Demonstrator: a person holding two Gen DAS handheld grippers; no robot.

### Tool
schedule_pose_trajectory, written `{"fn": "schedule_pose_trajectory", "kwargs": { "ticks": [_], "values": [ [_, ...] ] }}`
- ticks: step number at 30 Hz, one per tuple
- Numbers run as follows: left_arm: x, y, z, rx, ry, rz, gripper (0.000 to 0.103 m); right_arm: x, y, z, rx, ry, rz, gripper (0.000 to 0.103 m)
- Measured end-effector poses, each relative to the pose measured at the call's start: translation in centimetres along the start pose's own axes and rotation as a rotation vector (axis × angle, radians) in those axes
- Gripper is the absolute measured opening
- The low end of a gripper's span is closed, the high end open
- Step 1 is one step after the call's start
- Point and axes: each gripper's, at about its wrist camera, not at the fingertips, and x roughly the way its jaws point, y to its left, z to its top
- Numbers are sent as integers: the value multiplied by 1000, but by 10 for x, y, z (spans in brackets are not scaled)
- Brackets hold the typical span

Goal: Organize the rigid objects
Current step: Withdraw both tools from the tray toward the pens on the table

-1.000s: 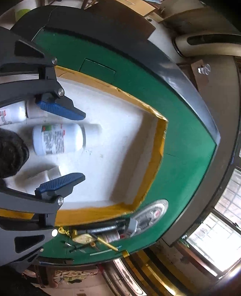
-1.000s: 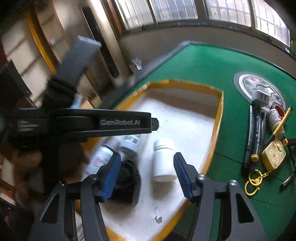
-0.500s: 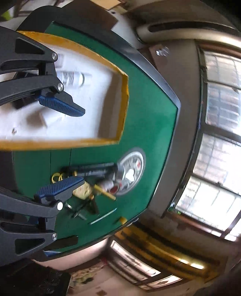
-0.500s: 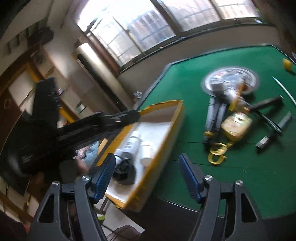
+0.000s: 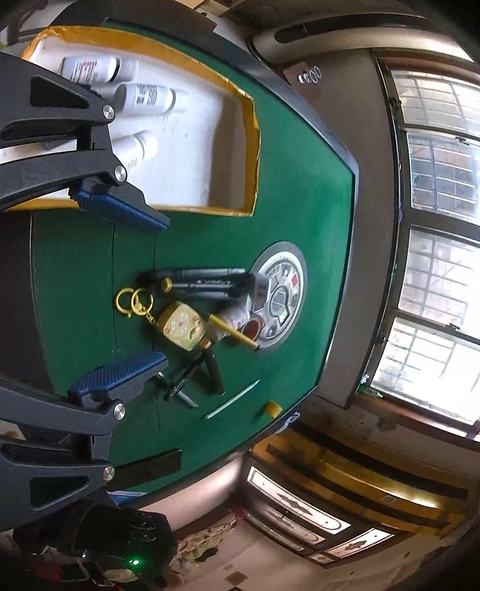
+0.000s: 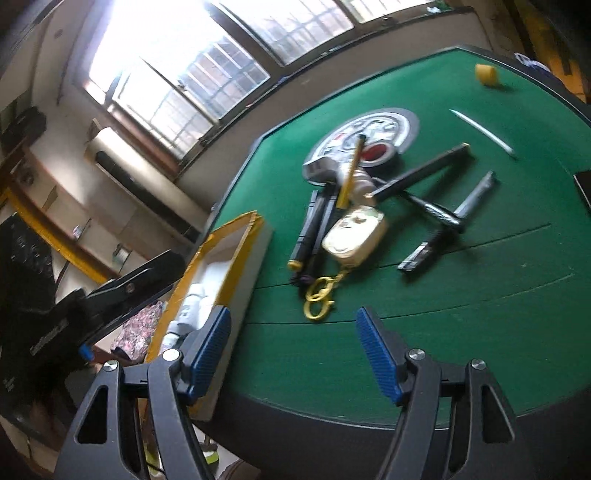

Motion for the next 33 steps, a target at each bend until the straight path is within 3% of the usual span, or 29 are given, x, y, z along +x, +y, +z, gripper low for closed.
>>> {"fn": "schedule_pose_trajectory", "kwargs": {
  "ticks": [11,20,33],
  "values": [
    [24,-16,-10,17,74,-8,70,4,-21,1,9,24,-50,70],
    [27,-20,-13,27,87,-9,70,2,-38,5,41,20,-66,70],
    [38,-22,-16,28,114,-43,70,-7,-62,19,56,-19,-157,70]
  ]
}}
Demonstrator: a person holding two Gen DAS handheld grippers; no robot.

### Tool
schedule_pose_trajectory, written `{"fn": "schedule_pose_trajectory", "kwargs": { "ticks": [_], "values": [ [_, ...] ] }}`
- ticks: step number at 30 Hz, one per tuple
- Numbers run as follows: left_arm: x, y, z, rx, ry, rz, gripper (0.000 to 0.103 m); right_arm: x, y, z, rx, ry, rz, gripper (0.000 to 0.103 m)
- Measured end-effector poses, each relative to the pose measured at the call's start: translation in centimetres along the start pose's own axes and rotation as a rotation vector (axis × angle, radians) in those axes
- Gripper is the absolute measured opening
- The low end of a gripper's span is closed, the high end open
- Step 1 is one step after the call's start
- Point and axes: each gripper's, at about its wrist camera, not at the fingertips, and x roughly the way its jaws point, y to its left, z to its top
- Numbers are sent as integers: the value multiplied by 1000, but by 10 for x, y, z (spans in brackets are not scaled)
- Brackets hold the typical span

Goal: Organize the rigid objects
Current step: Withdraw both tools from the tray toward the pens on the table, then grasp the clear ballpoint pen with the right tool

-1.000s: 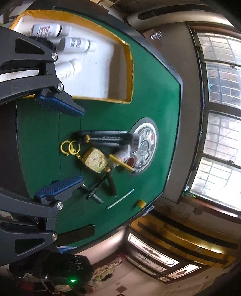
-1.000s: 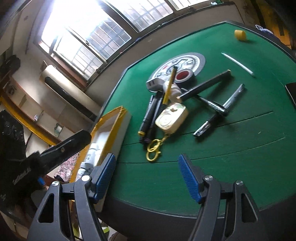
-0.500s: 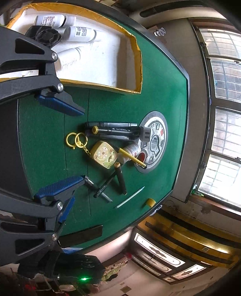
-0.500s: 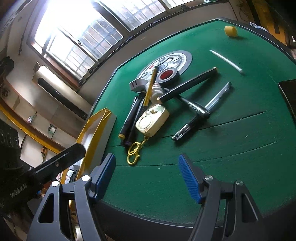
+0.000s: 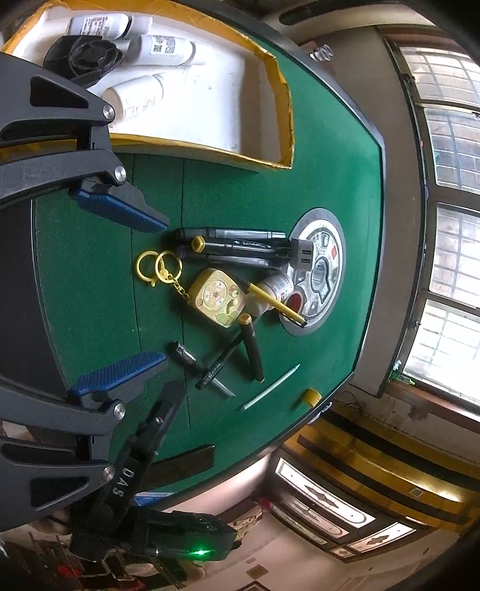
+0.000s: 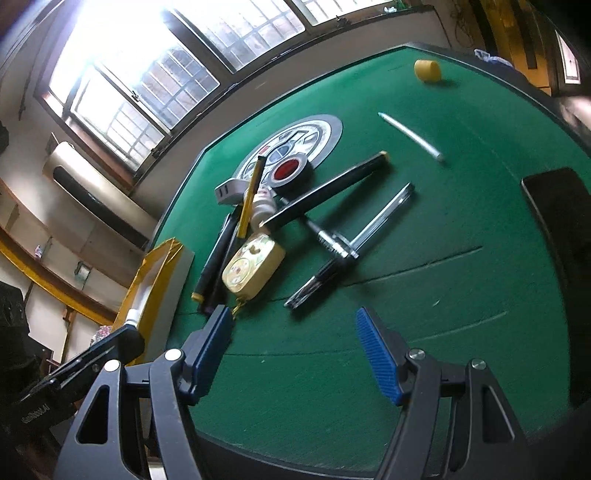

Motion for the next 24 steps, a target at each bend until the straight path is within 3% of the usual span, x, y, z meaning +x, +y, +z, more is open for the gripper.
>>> {"fn": "schedule_pose_trajectory", "kwargs": {
  "ticks": [9,12,17,24],
  "values": [
    [6,6,3,0,11,-11,70,10,-20,22,68,4,-23,69],
    [9,9,5,-11,14,-17,70,17,-29,36,112,11,-59,63],
    [13,10,6,-10,22,-21,70,29,-36,57,144,14,-146,50],
    [11,17,10,-27,9,-33,70,51,-25,64,127,21,-319,46]
  ]
}}
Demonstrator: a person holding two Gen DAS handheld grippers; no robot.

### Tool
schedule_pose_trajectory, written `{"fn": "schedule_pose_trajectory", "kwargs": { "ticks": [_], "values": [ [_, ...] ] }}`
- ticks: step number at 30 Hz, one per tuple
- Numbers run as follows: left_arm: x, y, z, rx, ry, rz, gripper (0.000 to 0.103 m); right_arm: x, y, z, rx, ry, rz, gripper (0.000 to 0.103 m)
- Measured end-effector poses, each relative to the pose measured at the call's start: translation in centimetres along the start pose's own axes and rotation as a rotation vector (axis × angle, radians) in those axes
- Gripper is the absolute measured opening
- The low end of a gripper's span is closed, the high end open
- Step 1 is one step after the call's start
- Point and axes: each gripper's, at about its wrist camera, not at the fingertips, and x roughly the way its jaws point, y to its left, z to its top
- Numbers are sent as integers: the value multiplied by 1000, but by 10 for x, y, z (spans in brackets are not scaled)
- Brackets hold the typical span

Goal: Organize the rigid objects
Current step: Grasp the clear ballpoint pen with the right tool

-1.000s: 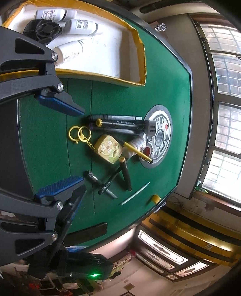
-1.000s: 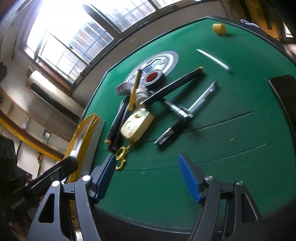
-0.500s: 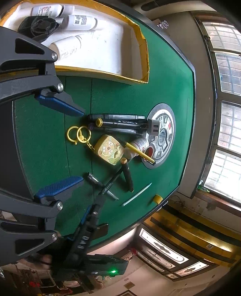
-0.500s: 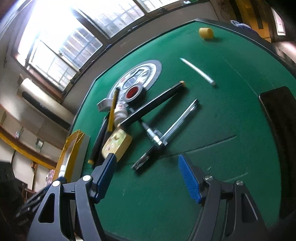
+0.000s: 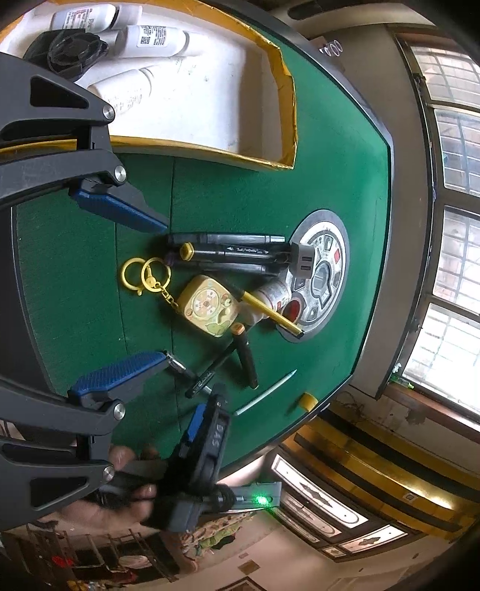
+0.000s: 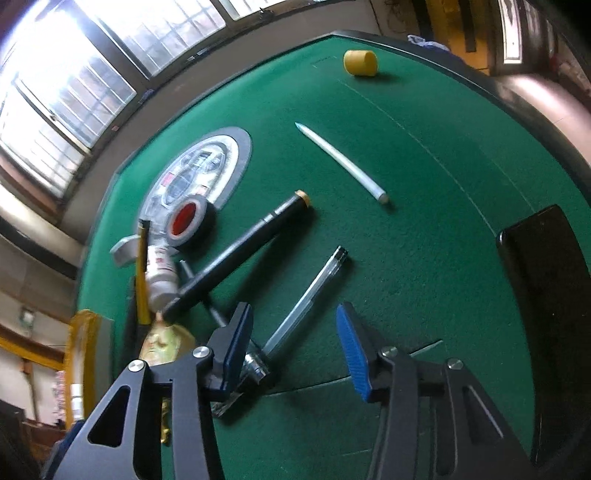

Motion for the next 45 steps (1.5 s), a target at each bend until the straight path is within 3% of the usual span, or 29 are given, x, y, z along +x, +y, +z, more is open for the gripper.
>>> {"fn": "schedule_pose_trajectory", "kwargs": {
  "ticks": [5,9,15,32,45],
  "values": [
    [6,-2,3,2,28,-19,70,7,14,-2,-52,-22,-124,40],
    [0,-6,2,18,5,-19,70,8,22,-8,-116,-48,-213,31],
    [2,-6,1,13,19,-23,70,5,19,-12,-154,-59,-228,25],
    [3,-22,-3,45,34,-1,70,-21,6,-49,-206,-56,-132,13],
    [13,-44,8,70,69,16,70,-31,-15,-63,-178,-44,60,11]
  ]
}}
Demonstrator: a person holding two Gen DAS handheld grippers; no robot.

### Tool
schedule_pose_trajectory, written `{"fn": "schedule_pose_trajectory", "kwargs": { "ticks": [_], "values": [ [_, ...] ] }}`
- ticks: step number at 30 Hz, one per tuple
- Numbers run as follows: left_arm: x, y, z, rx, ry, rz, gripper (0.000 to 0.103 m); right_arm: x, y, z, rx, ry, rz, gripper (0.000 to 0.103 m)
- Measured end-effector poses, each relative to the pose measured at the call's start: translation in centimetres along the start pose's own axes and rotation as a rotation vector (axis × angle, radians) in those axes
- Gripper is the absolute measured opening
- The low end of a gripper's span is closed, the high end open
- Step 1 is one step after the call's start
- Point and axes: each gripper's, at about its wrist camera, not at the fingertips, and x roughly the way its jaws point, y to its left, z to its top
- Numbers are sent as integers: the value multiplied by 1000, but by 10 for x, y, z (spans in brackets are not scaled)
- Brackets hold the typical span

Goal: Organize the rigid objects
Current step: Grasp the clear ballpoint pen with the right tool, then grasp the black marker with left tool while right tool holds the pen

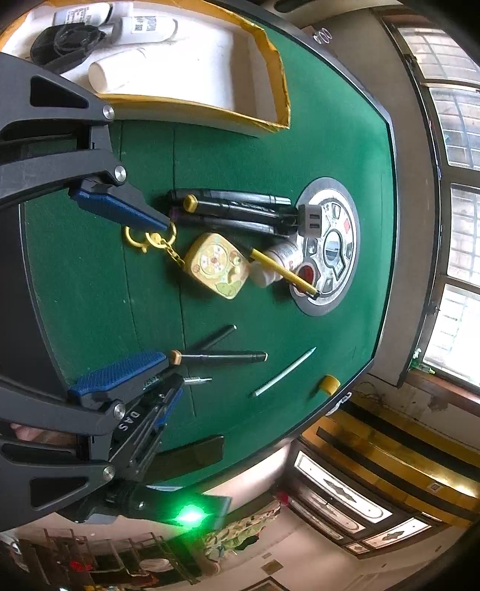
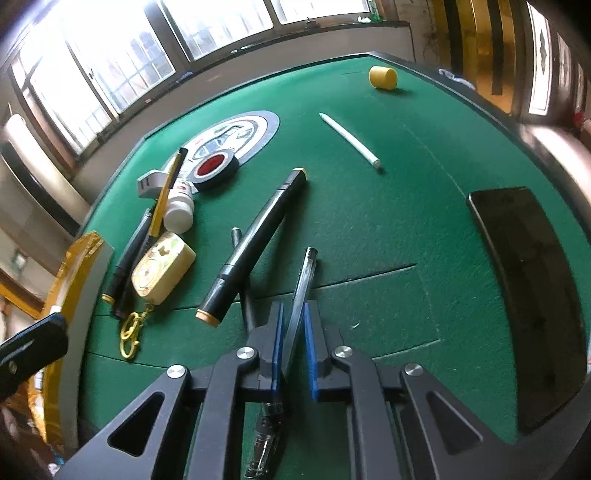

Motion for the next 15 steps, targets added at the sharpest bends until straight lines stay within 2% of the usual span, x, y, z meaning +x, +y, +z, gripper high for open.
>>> {"fn": "schedule_pose_trajectory", "kwargs": {
  "ticks": [3,6,10,15],
  "values": [
    [-2,-5,2,14,-11,13,70,-2,-7,-2,16,6,57,12],
    [0,-8,3,25,-11,20,70,-7,-10,-6,25,13,98,21],
    [5,-11,9,39,-7,26,70,-13,-2,-14,-1,10,96,37],
    [15,-18,18,69,-9,41,70,-15,15,-24,-79,-17,6,39]
  ]
}}
